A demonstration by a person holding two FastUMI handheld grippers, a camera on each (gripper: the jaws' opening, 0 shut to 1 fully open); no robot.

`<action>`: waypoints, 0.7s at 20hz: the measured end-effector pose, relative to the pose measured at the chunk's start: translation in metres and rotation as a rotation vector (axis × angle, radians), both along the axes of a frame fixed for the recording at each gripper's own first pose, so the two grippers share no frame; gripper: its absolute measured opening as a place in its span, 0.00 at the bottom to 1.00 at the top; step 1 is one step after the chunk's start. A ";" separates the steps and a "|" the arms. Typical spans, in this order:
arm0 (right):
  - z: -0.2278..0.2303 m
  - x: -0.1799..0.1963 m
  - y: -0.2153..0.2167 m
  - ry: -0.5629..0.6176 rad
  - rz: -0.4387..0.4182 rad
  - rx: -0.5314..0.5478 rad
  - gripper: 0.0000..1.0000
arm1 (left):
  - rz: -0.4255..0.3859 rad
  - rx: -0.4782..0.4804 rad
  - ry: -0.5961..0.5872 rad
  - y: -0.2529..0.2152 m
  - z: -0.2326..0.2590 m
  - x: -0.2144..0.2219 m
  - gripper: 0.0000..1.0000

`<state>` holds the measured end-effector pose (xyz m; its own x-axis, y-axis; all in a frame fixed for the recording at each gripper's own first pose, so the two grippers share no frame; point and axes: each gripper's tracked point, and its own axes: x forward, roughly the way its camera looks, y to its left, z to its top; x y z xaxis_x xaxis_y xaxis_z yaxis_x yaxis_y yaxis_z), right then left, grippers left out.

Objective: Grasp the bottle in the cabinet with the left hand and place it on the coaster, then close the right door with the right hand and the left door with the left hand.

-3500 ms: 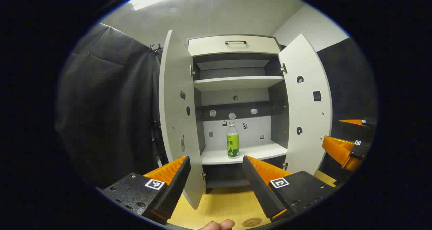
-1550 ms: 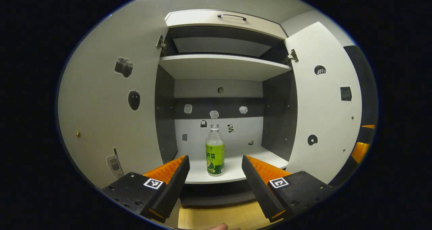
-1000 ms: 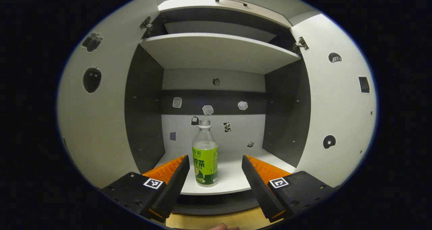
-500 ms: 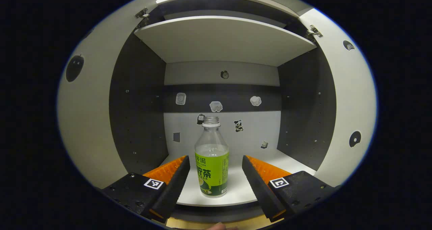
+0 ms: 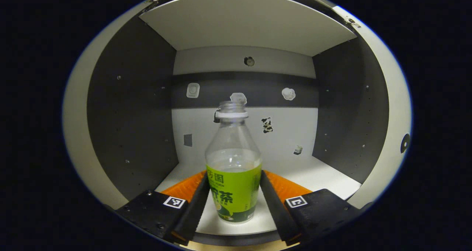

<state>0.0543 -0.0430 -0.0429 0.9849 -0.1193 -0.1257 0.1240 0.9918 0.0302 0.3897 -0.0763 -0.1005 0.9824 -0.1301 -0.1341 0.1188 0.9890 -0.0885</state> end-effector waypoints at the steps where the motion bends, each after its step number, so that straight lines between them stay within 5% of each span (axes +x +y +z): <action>1: 0.000 -0.004 -0.001 -0.002 0.000 0.002 0.97 | 0.000 0.001 -0.019 0.004 0.006 -0.004 0.82; 10: -0.002 -0.055 -0.015 -0.016 -0.020 0.034 0.95 | -0.046 -0.096 -0.028 0.001 0.039 -0.094 0.80; 14: -0.001 -0.077 -0.012 -0.033 -0.006 0.050 0.95 | -0.032 -0.049 -0.097 0.011 0.057 -0.138 0.80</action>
<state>-0.0225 -0.0555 -0.0437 0.9879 -0.1194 -0.0993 0.1279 0.9882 0.0840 0.2518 -0.0650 -0.0431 0.9856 -0.1660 -0.0313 0.1610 0.9792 -0.1231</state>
